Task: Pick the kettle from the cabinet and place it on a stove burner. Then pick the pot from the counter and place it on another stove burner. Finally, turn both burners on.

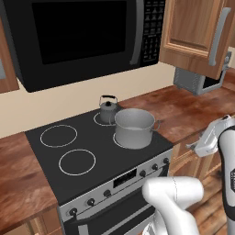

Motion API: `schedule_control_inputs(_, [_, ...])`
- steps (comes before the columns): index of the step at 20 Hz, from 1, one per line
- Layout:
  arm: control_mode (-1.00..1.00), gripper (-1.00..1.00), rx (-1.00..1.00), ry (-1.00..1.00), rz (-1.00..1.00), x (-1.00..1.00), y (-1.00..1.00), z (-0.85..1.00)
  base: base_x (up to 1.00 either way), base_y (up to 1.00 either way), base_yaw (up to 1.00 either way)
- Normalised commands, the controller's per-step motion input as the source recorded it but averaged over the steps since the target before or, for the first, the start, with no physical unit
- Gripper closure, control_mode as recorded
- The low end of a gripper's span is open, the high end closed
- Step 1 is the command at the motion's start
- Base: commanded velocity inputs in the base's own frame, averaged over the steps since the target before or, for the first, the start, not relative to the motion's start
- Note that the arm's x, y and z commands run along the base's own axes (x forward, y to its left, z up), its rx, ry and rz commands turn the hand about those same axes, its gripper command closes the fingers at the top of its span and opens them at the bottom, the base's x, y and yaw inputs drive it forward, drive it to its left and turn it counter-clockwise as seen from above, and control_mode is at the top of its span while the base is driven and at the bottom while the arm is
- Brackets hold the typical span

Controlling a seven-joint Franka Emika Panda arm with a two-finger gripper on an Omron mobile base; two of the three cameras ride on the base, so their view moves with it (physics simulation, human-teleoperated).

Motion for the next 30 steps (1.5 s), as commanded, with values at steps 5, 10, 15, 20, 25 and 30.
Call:
schedule_control_inputs(5, [1.00,-1.00,0.00,0.00,0.00,0.00,0.00,0.00,-0.18,0.01,0.00])
schedule_control_inputs(10, [1.00,-1.00,0.00,0.00,0.00,0.00,0.00,0.00,-0.37,0.18,-0.02])
schedule_control_inputs(15, [1.00,-1.00,0.00,0.00,0.00,0.00,0.00,0.00,-0.33,0.36,-0.04])
schedule_control_inputs(20, [1.00,-1.00,0.00,0.00,0.00,0.00,0.00,0.00,-0.28,0.40,-0.03])
schedule_control_inputs(25, [1.00,-1.00,0.00,0.00,0.00,0.00,0.00,0.00,-0.20,0.32,-0.02])
schedule_control_inputs(30, [1.00,-1.00,0.00,0.00,0.00,0.00,0.00,0.00,-0.02,0.20,0.00])
